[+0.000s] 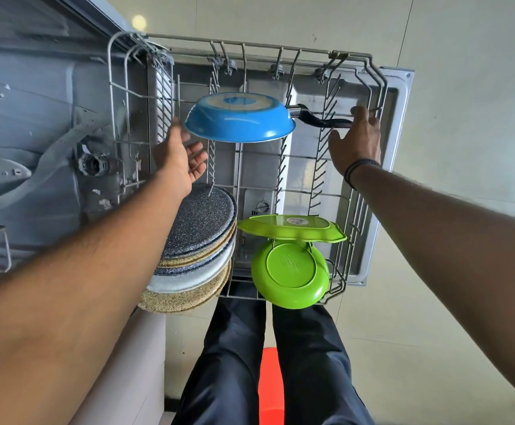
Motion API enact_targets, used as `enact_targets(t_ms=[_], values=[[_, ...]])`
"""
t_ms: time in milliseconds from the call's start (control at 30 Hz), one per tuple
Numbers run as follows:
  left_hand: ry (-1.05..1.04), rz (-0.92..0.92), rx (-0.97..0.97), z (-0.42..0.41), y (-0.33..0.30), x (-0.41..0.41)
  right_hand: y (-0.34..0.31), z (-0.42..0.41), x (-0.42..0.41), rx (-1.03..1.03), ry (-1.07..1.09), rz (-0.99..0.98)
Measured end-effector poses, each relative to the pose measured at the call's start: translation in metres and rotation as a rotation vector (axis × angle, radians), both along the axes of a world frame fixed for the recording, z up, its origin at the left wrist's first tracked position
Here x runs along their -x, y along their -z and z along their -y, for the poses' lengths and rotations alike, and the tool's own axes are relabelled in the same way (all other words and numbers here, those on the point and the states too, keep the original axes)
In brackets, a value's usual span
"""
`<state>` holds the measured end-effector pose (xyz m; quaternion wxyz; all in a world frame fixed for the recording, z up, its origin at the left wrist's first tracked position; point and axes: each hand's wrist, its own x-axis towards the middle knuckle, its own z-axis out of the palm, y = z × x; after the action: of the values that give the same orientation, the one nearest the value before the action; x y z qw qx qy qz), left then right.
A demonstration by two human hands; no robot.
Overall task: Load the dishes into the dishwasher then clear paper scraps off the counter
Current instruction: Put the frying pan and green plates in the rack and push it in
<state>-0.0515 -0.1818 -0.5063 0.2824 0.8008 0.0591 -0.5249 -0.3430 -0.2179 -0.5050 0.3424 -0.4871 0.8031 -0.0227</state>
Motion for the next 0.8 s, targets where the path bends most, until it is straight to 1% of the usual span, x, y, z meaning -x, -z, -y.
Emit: enact_targets(t_ms=[100,233,300,433,533,667,800], values=[[-0.037,0.024,0.010,-0.014,-0.007,0.005,-0.016,-0.010,-0.003,0.018,0.012,-0.025],[-0.104,0.013,0.036,-0.032,-0.031,0.009,-0.058,-0.017,-0.012,0.047,0.212,0.066],[-0.055,0.024,0.043,-0.045,-0.057,0.013,-0.089,-0.024,-0.015,0.028,0.235,0.082],[0.201,0.120,0.096,-0.065,-0.134,0.022,-0.164,-0.041,-0.025,-0.063,0.172,0.150],[0.327,0.130,0.155,-0.072,-0.200,0.021,-0.226,-0.052,-0.037,-0.146,0.047,0.222],[0.449,0.131,0.286,-0.076,-0.292,0.010,-0.318,-0.068,-0.056,-0.132,-0.032,0.279],[0.495,0.097,0.421,-0.094,-0.360,-0.003,-0.391,-0.090,-0.068,-0.090,-0.196,0.269]])
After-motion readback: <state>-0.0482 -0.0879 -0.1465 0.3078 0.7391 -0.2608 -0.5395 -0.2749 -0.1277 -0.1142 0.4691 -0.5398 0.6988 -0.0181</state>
